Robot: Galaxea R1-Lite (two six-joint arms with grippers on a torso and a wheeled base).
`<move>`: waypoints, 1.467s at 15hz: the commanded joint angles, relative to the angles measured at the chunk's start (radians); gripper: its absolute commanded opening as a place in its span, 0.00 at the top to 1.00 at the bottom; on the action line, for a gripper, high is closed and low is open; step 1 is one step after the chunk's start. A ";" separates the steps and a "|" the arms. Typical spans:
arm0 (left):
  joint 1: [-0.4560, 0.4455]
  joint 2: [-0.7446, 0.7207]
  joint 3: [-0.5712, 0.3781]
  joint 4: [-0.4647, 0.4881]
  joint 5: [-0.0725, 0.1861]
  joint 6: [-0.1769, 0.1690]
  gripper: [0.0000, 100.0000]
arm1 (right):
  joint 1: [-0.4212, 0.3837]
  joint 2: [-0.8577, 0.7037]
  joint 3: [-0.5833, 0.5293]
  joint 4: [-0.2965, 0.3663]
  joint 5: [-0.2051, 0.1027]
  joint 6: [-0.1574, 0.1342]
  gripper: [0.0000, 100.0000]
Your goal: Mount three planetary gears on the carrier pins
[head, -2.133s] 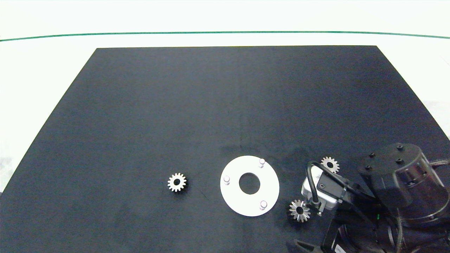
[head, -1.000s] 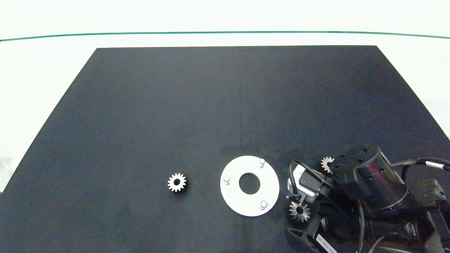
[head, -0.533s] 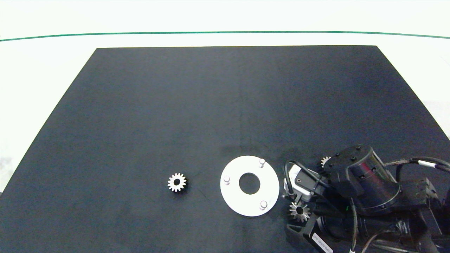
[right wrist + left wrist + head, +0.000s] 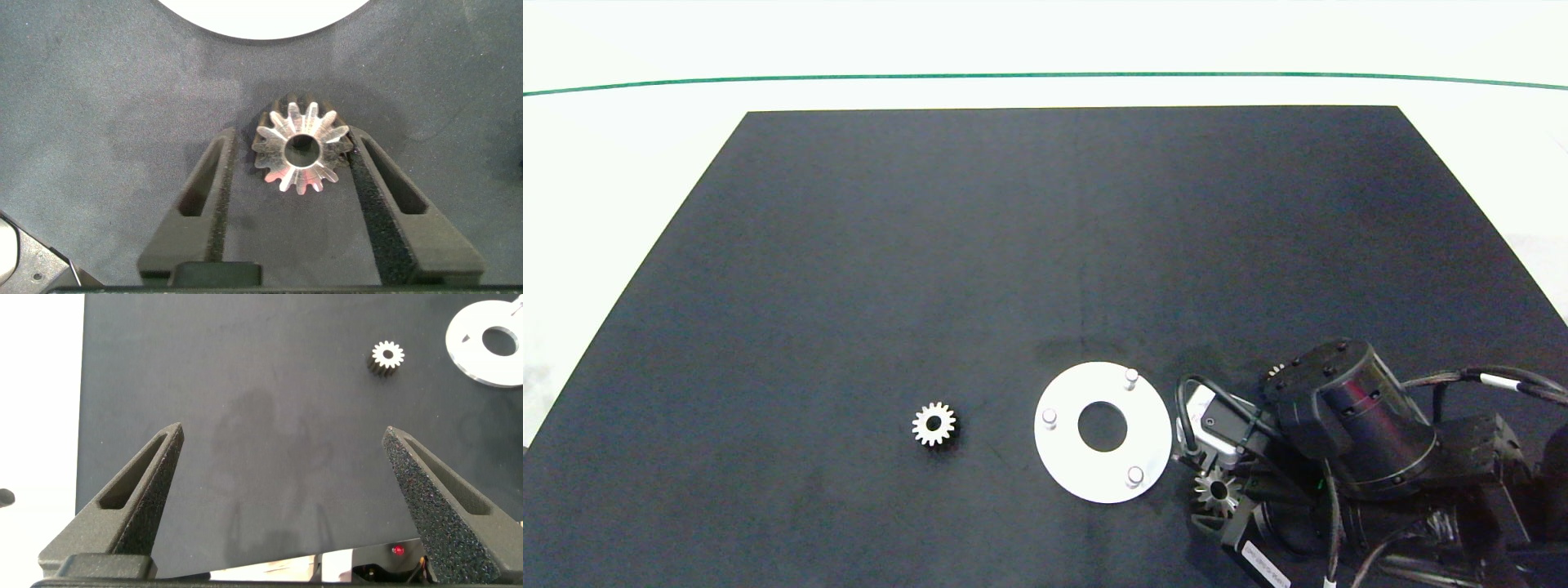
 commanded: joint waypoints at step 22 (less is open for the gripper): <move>-0.002 -0.007 -0.007 0.003 -0.004 0.001 0.00 | 0.000 -0.042 -0.030 0.038 -0.011 -0.014 0.81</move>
